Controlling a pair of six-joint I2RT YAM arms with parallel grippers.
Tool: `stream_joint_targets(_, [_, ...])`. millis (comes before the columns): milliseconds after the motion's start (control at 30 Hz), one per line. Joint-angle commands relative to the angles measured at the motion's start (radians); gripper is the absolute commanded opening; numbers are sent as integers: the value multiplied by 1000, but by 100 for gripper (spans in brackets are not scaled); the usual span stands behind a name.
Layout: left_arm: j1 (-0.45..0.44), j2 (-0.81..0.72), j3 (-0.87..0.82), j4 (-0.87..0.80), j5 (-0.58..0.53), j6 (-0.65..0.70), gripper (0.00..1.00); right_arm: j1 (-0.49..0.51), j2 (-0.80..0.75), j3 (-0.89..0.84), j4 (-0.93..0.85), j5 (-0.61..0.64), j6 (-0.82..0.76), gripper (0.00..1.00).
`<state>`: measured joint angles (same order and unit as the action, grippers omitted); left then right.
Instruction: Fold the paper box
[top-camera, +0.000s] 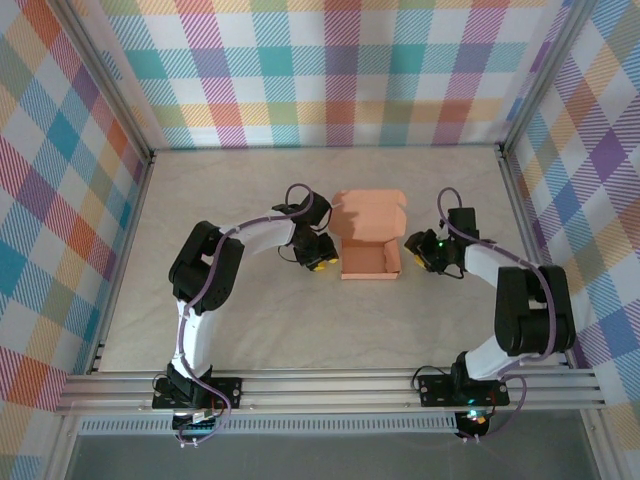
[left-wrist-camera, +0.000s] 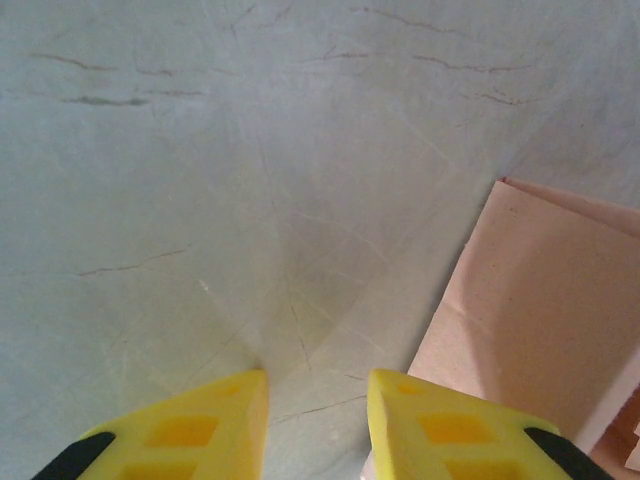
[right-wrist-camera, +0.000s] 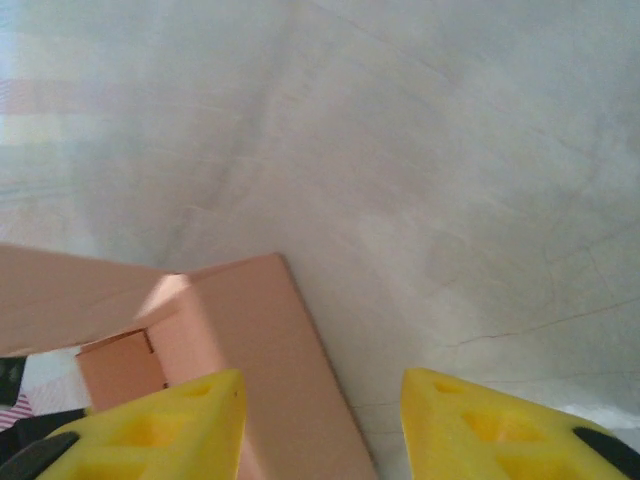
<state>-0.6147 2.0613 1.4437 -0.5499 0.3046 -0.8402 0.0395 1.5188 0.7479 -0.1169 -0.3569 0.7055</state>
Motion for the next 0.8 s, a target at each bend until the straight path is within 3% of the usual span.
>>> stream_joint_targets(0, [1,7,-13,-17,-2,-2,31,19,-55,18,-25,35,-177,48])
stream_joint_targets(200, [1,24,5,-10,13,-1,32,111,4,66,-61,100,-341,45])
stream_joint_targets(500, [6,33,14,-19,13,5,31,156,73,93,-57,105,-367,19])
stream_joint_targets(767, [6,42,21,-24,21,8,31,221,99,127,-110,189,-399,16])
